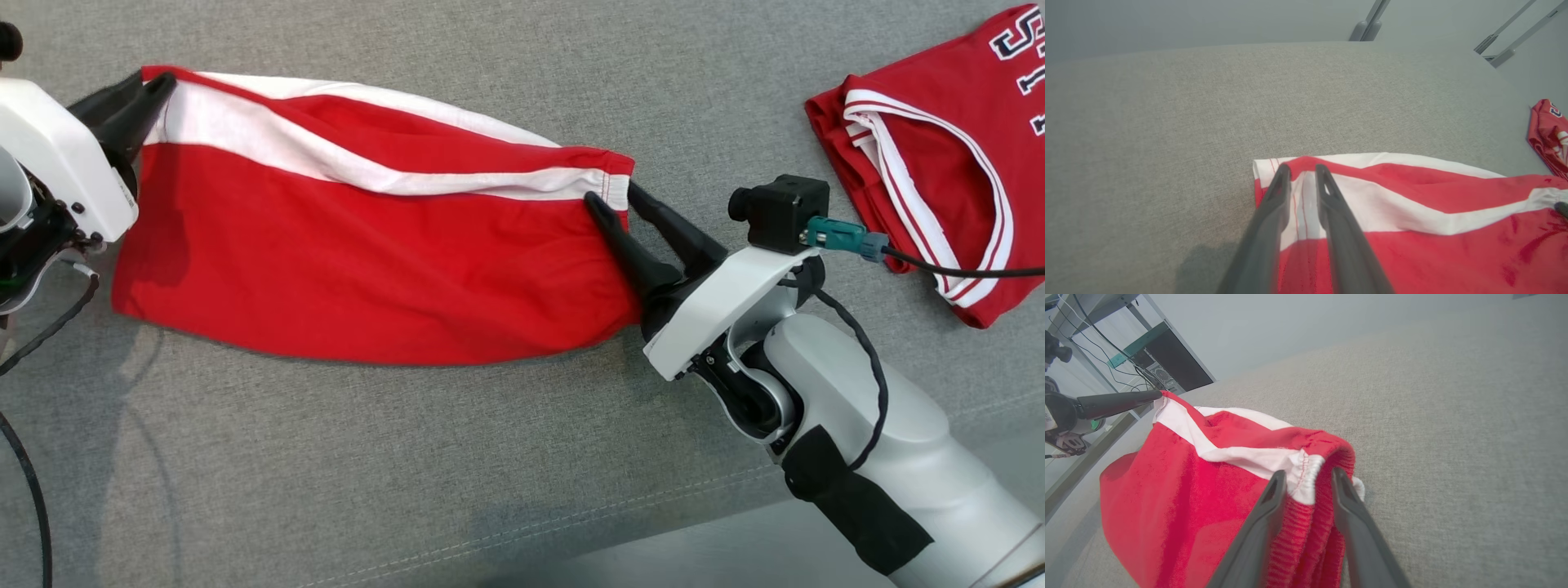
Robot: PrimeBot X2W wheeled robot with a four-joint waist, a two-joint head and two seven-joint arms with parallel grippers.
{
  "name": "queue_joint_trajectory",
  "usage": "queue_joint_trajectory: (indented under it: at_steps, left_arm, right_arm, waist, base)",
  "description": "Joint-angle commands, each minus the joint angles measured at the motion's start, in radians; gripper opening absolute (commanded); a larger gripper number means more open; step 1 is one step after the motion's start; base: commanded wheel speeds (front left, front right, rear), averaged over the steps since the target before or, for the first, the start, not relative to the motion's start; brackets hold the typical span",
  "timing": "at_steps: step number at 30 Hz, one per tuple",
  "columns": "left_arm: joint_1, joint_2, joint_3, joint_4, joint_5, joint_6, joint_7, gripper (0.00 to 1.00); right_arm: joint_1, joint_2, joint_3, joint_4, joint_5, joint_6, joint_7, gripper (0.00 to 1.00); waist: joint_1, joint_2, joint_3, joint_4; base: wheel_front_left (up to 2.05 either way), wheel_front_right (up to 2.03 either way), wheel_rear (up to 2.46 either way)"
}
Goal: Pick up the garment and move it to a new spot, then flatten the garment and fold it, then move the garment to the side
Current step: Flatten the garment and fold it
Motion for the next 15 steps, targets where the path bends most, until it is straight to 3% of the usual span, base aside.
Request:
queue_joint_trajectory:
  at_steps: [1, 8, 12, 13, 15]
  left_arm:
    - [-0.059, 0.054, 0.02, -0.014, 0.009, -0.007, -0.042, 1.0]
    - [-0.057, 0.065, -0.026, 0.023, 0.11, -0.003, -0.225, 1.0]
    - [-0.007, 0.057, -0.007, -0.002, 0.158, 0.075, -0.373, 1.0]
    - [-0.007, 0.057, -0.007, -0.002, 0.158, 0.075, -0.373, 1.0]
    - [0.044, 0.054, 0.01, -0.037, 0.168, 0.131, -0.446, 1.0]
  right_arm:
    - [0.003, -0.011, 0.016, -0.02, 0.011, 0.0, -0.035, 1.0]
    - [0.092, -0.06, -0.058, -0.051, -0.029, 0.0, -0.089, 1.0]
    - [0.191, -0.059, -0.224, -0.133, -0.148, 0.0, -0.092, 1.0]
    - [0.191, -0.059, -0.224, -0.133, -0.148, 0.0, -0.092, 1.0]
    - [0.257, -0.048, -0.304, -0.184, -0.232, 0.0, -0.092, 1.0]
  waist:
    - [0.0, 0.0, -0.002, 0.007]
    - [0.0, 0.0, -0.037, 0.044]
    - [0.0, 0.0, -0.065, 0.071]
    - [0.0, 0.0, -0.065, 0.071]
    - [0.0, 0.0, -0.083, 0.087]
  base:
    - [0.0, 0.0, 0.0]
    - [0.0, 0.0, 0.0]
    - [0.0, 0.0, 0.0]
    - [0.0, 0.0, 0.0]
    - [0.0, 0.0, 0.0]
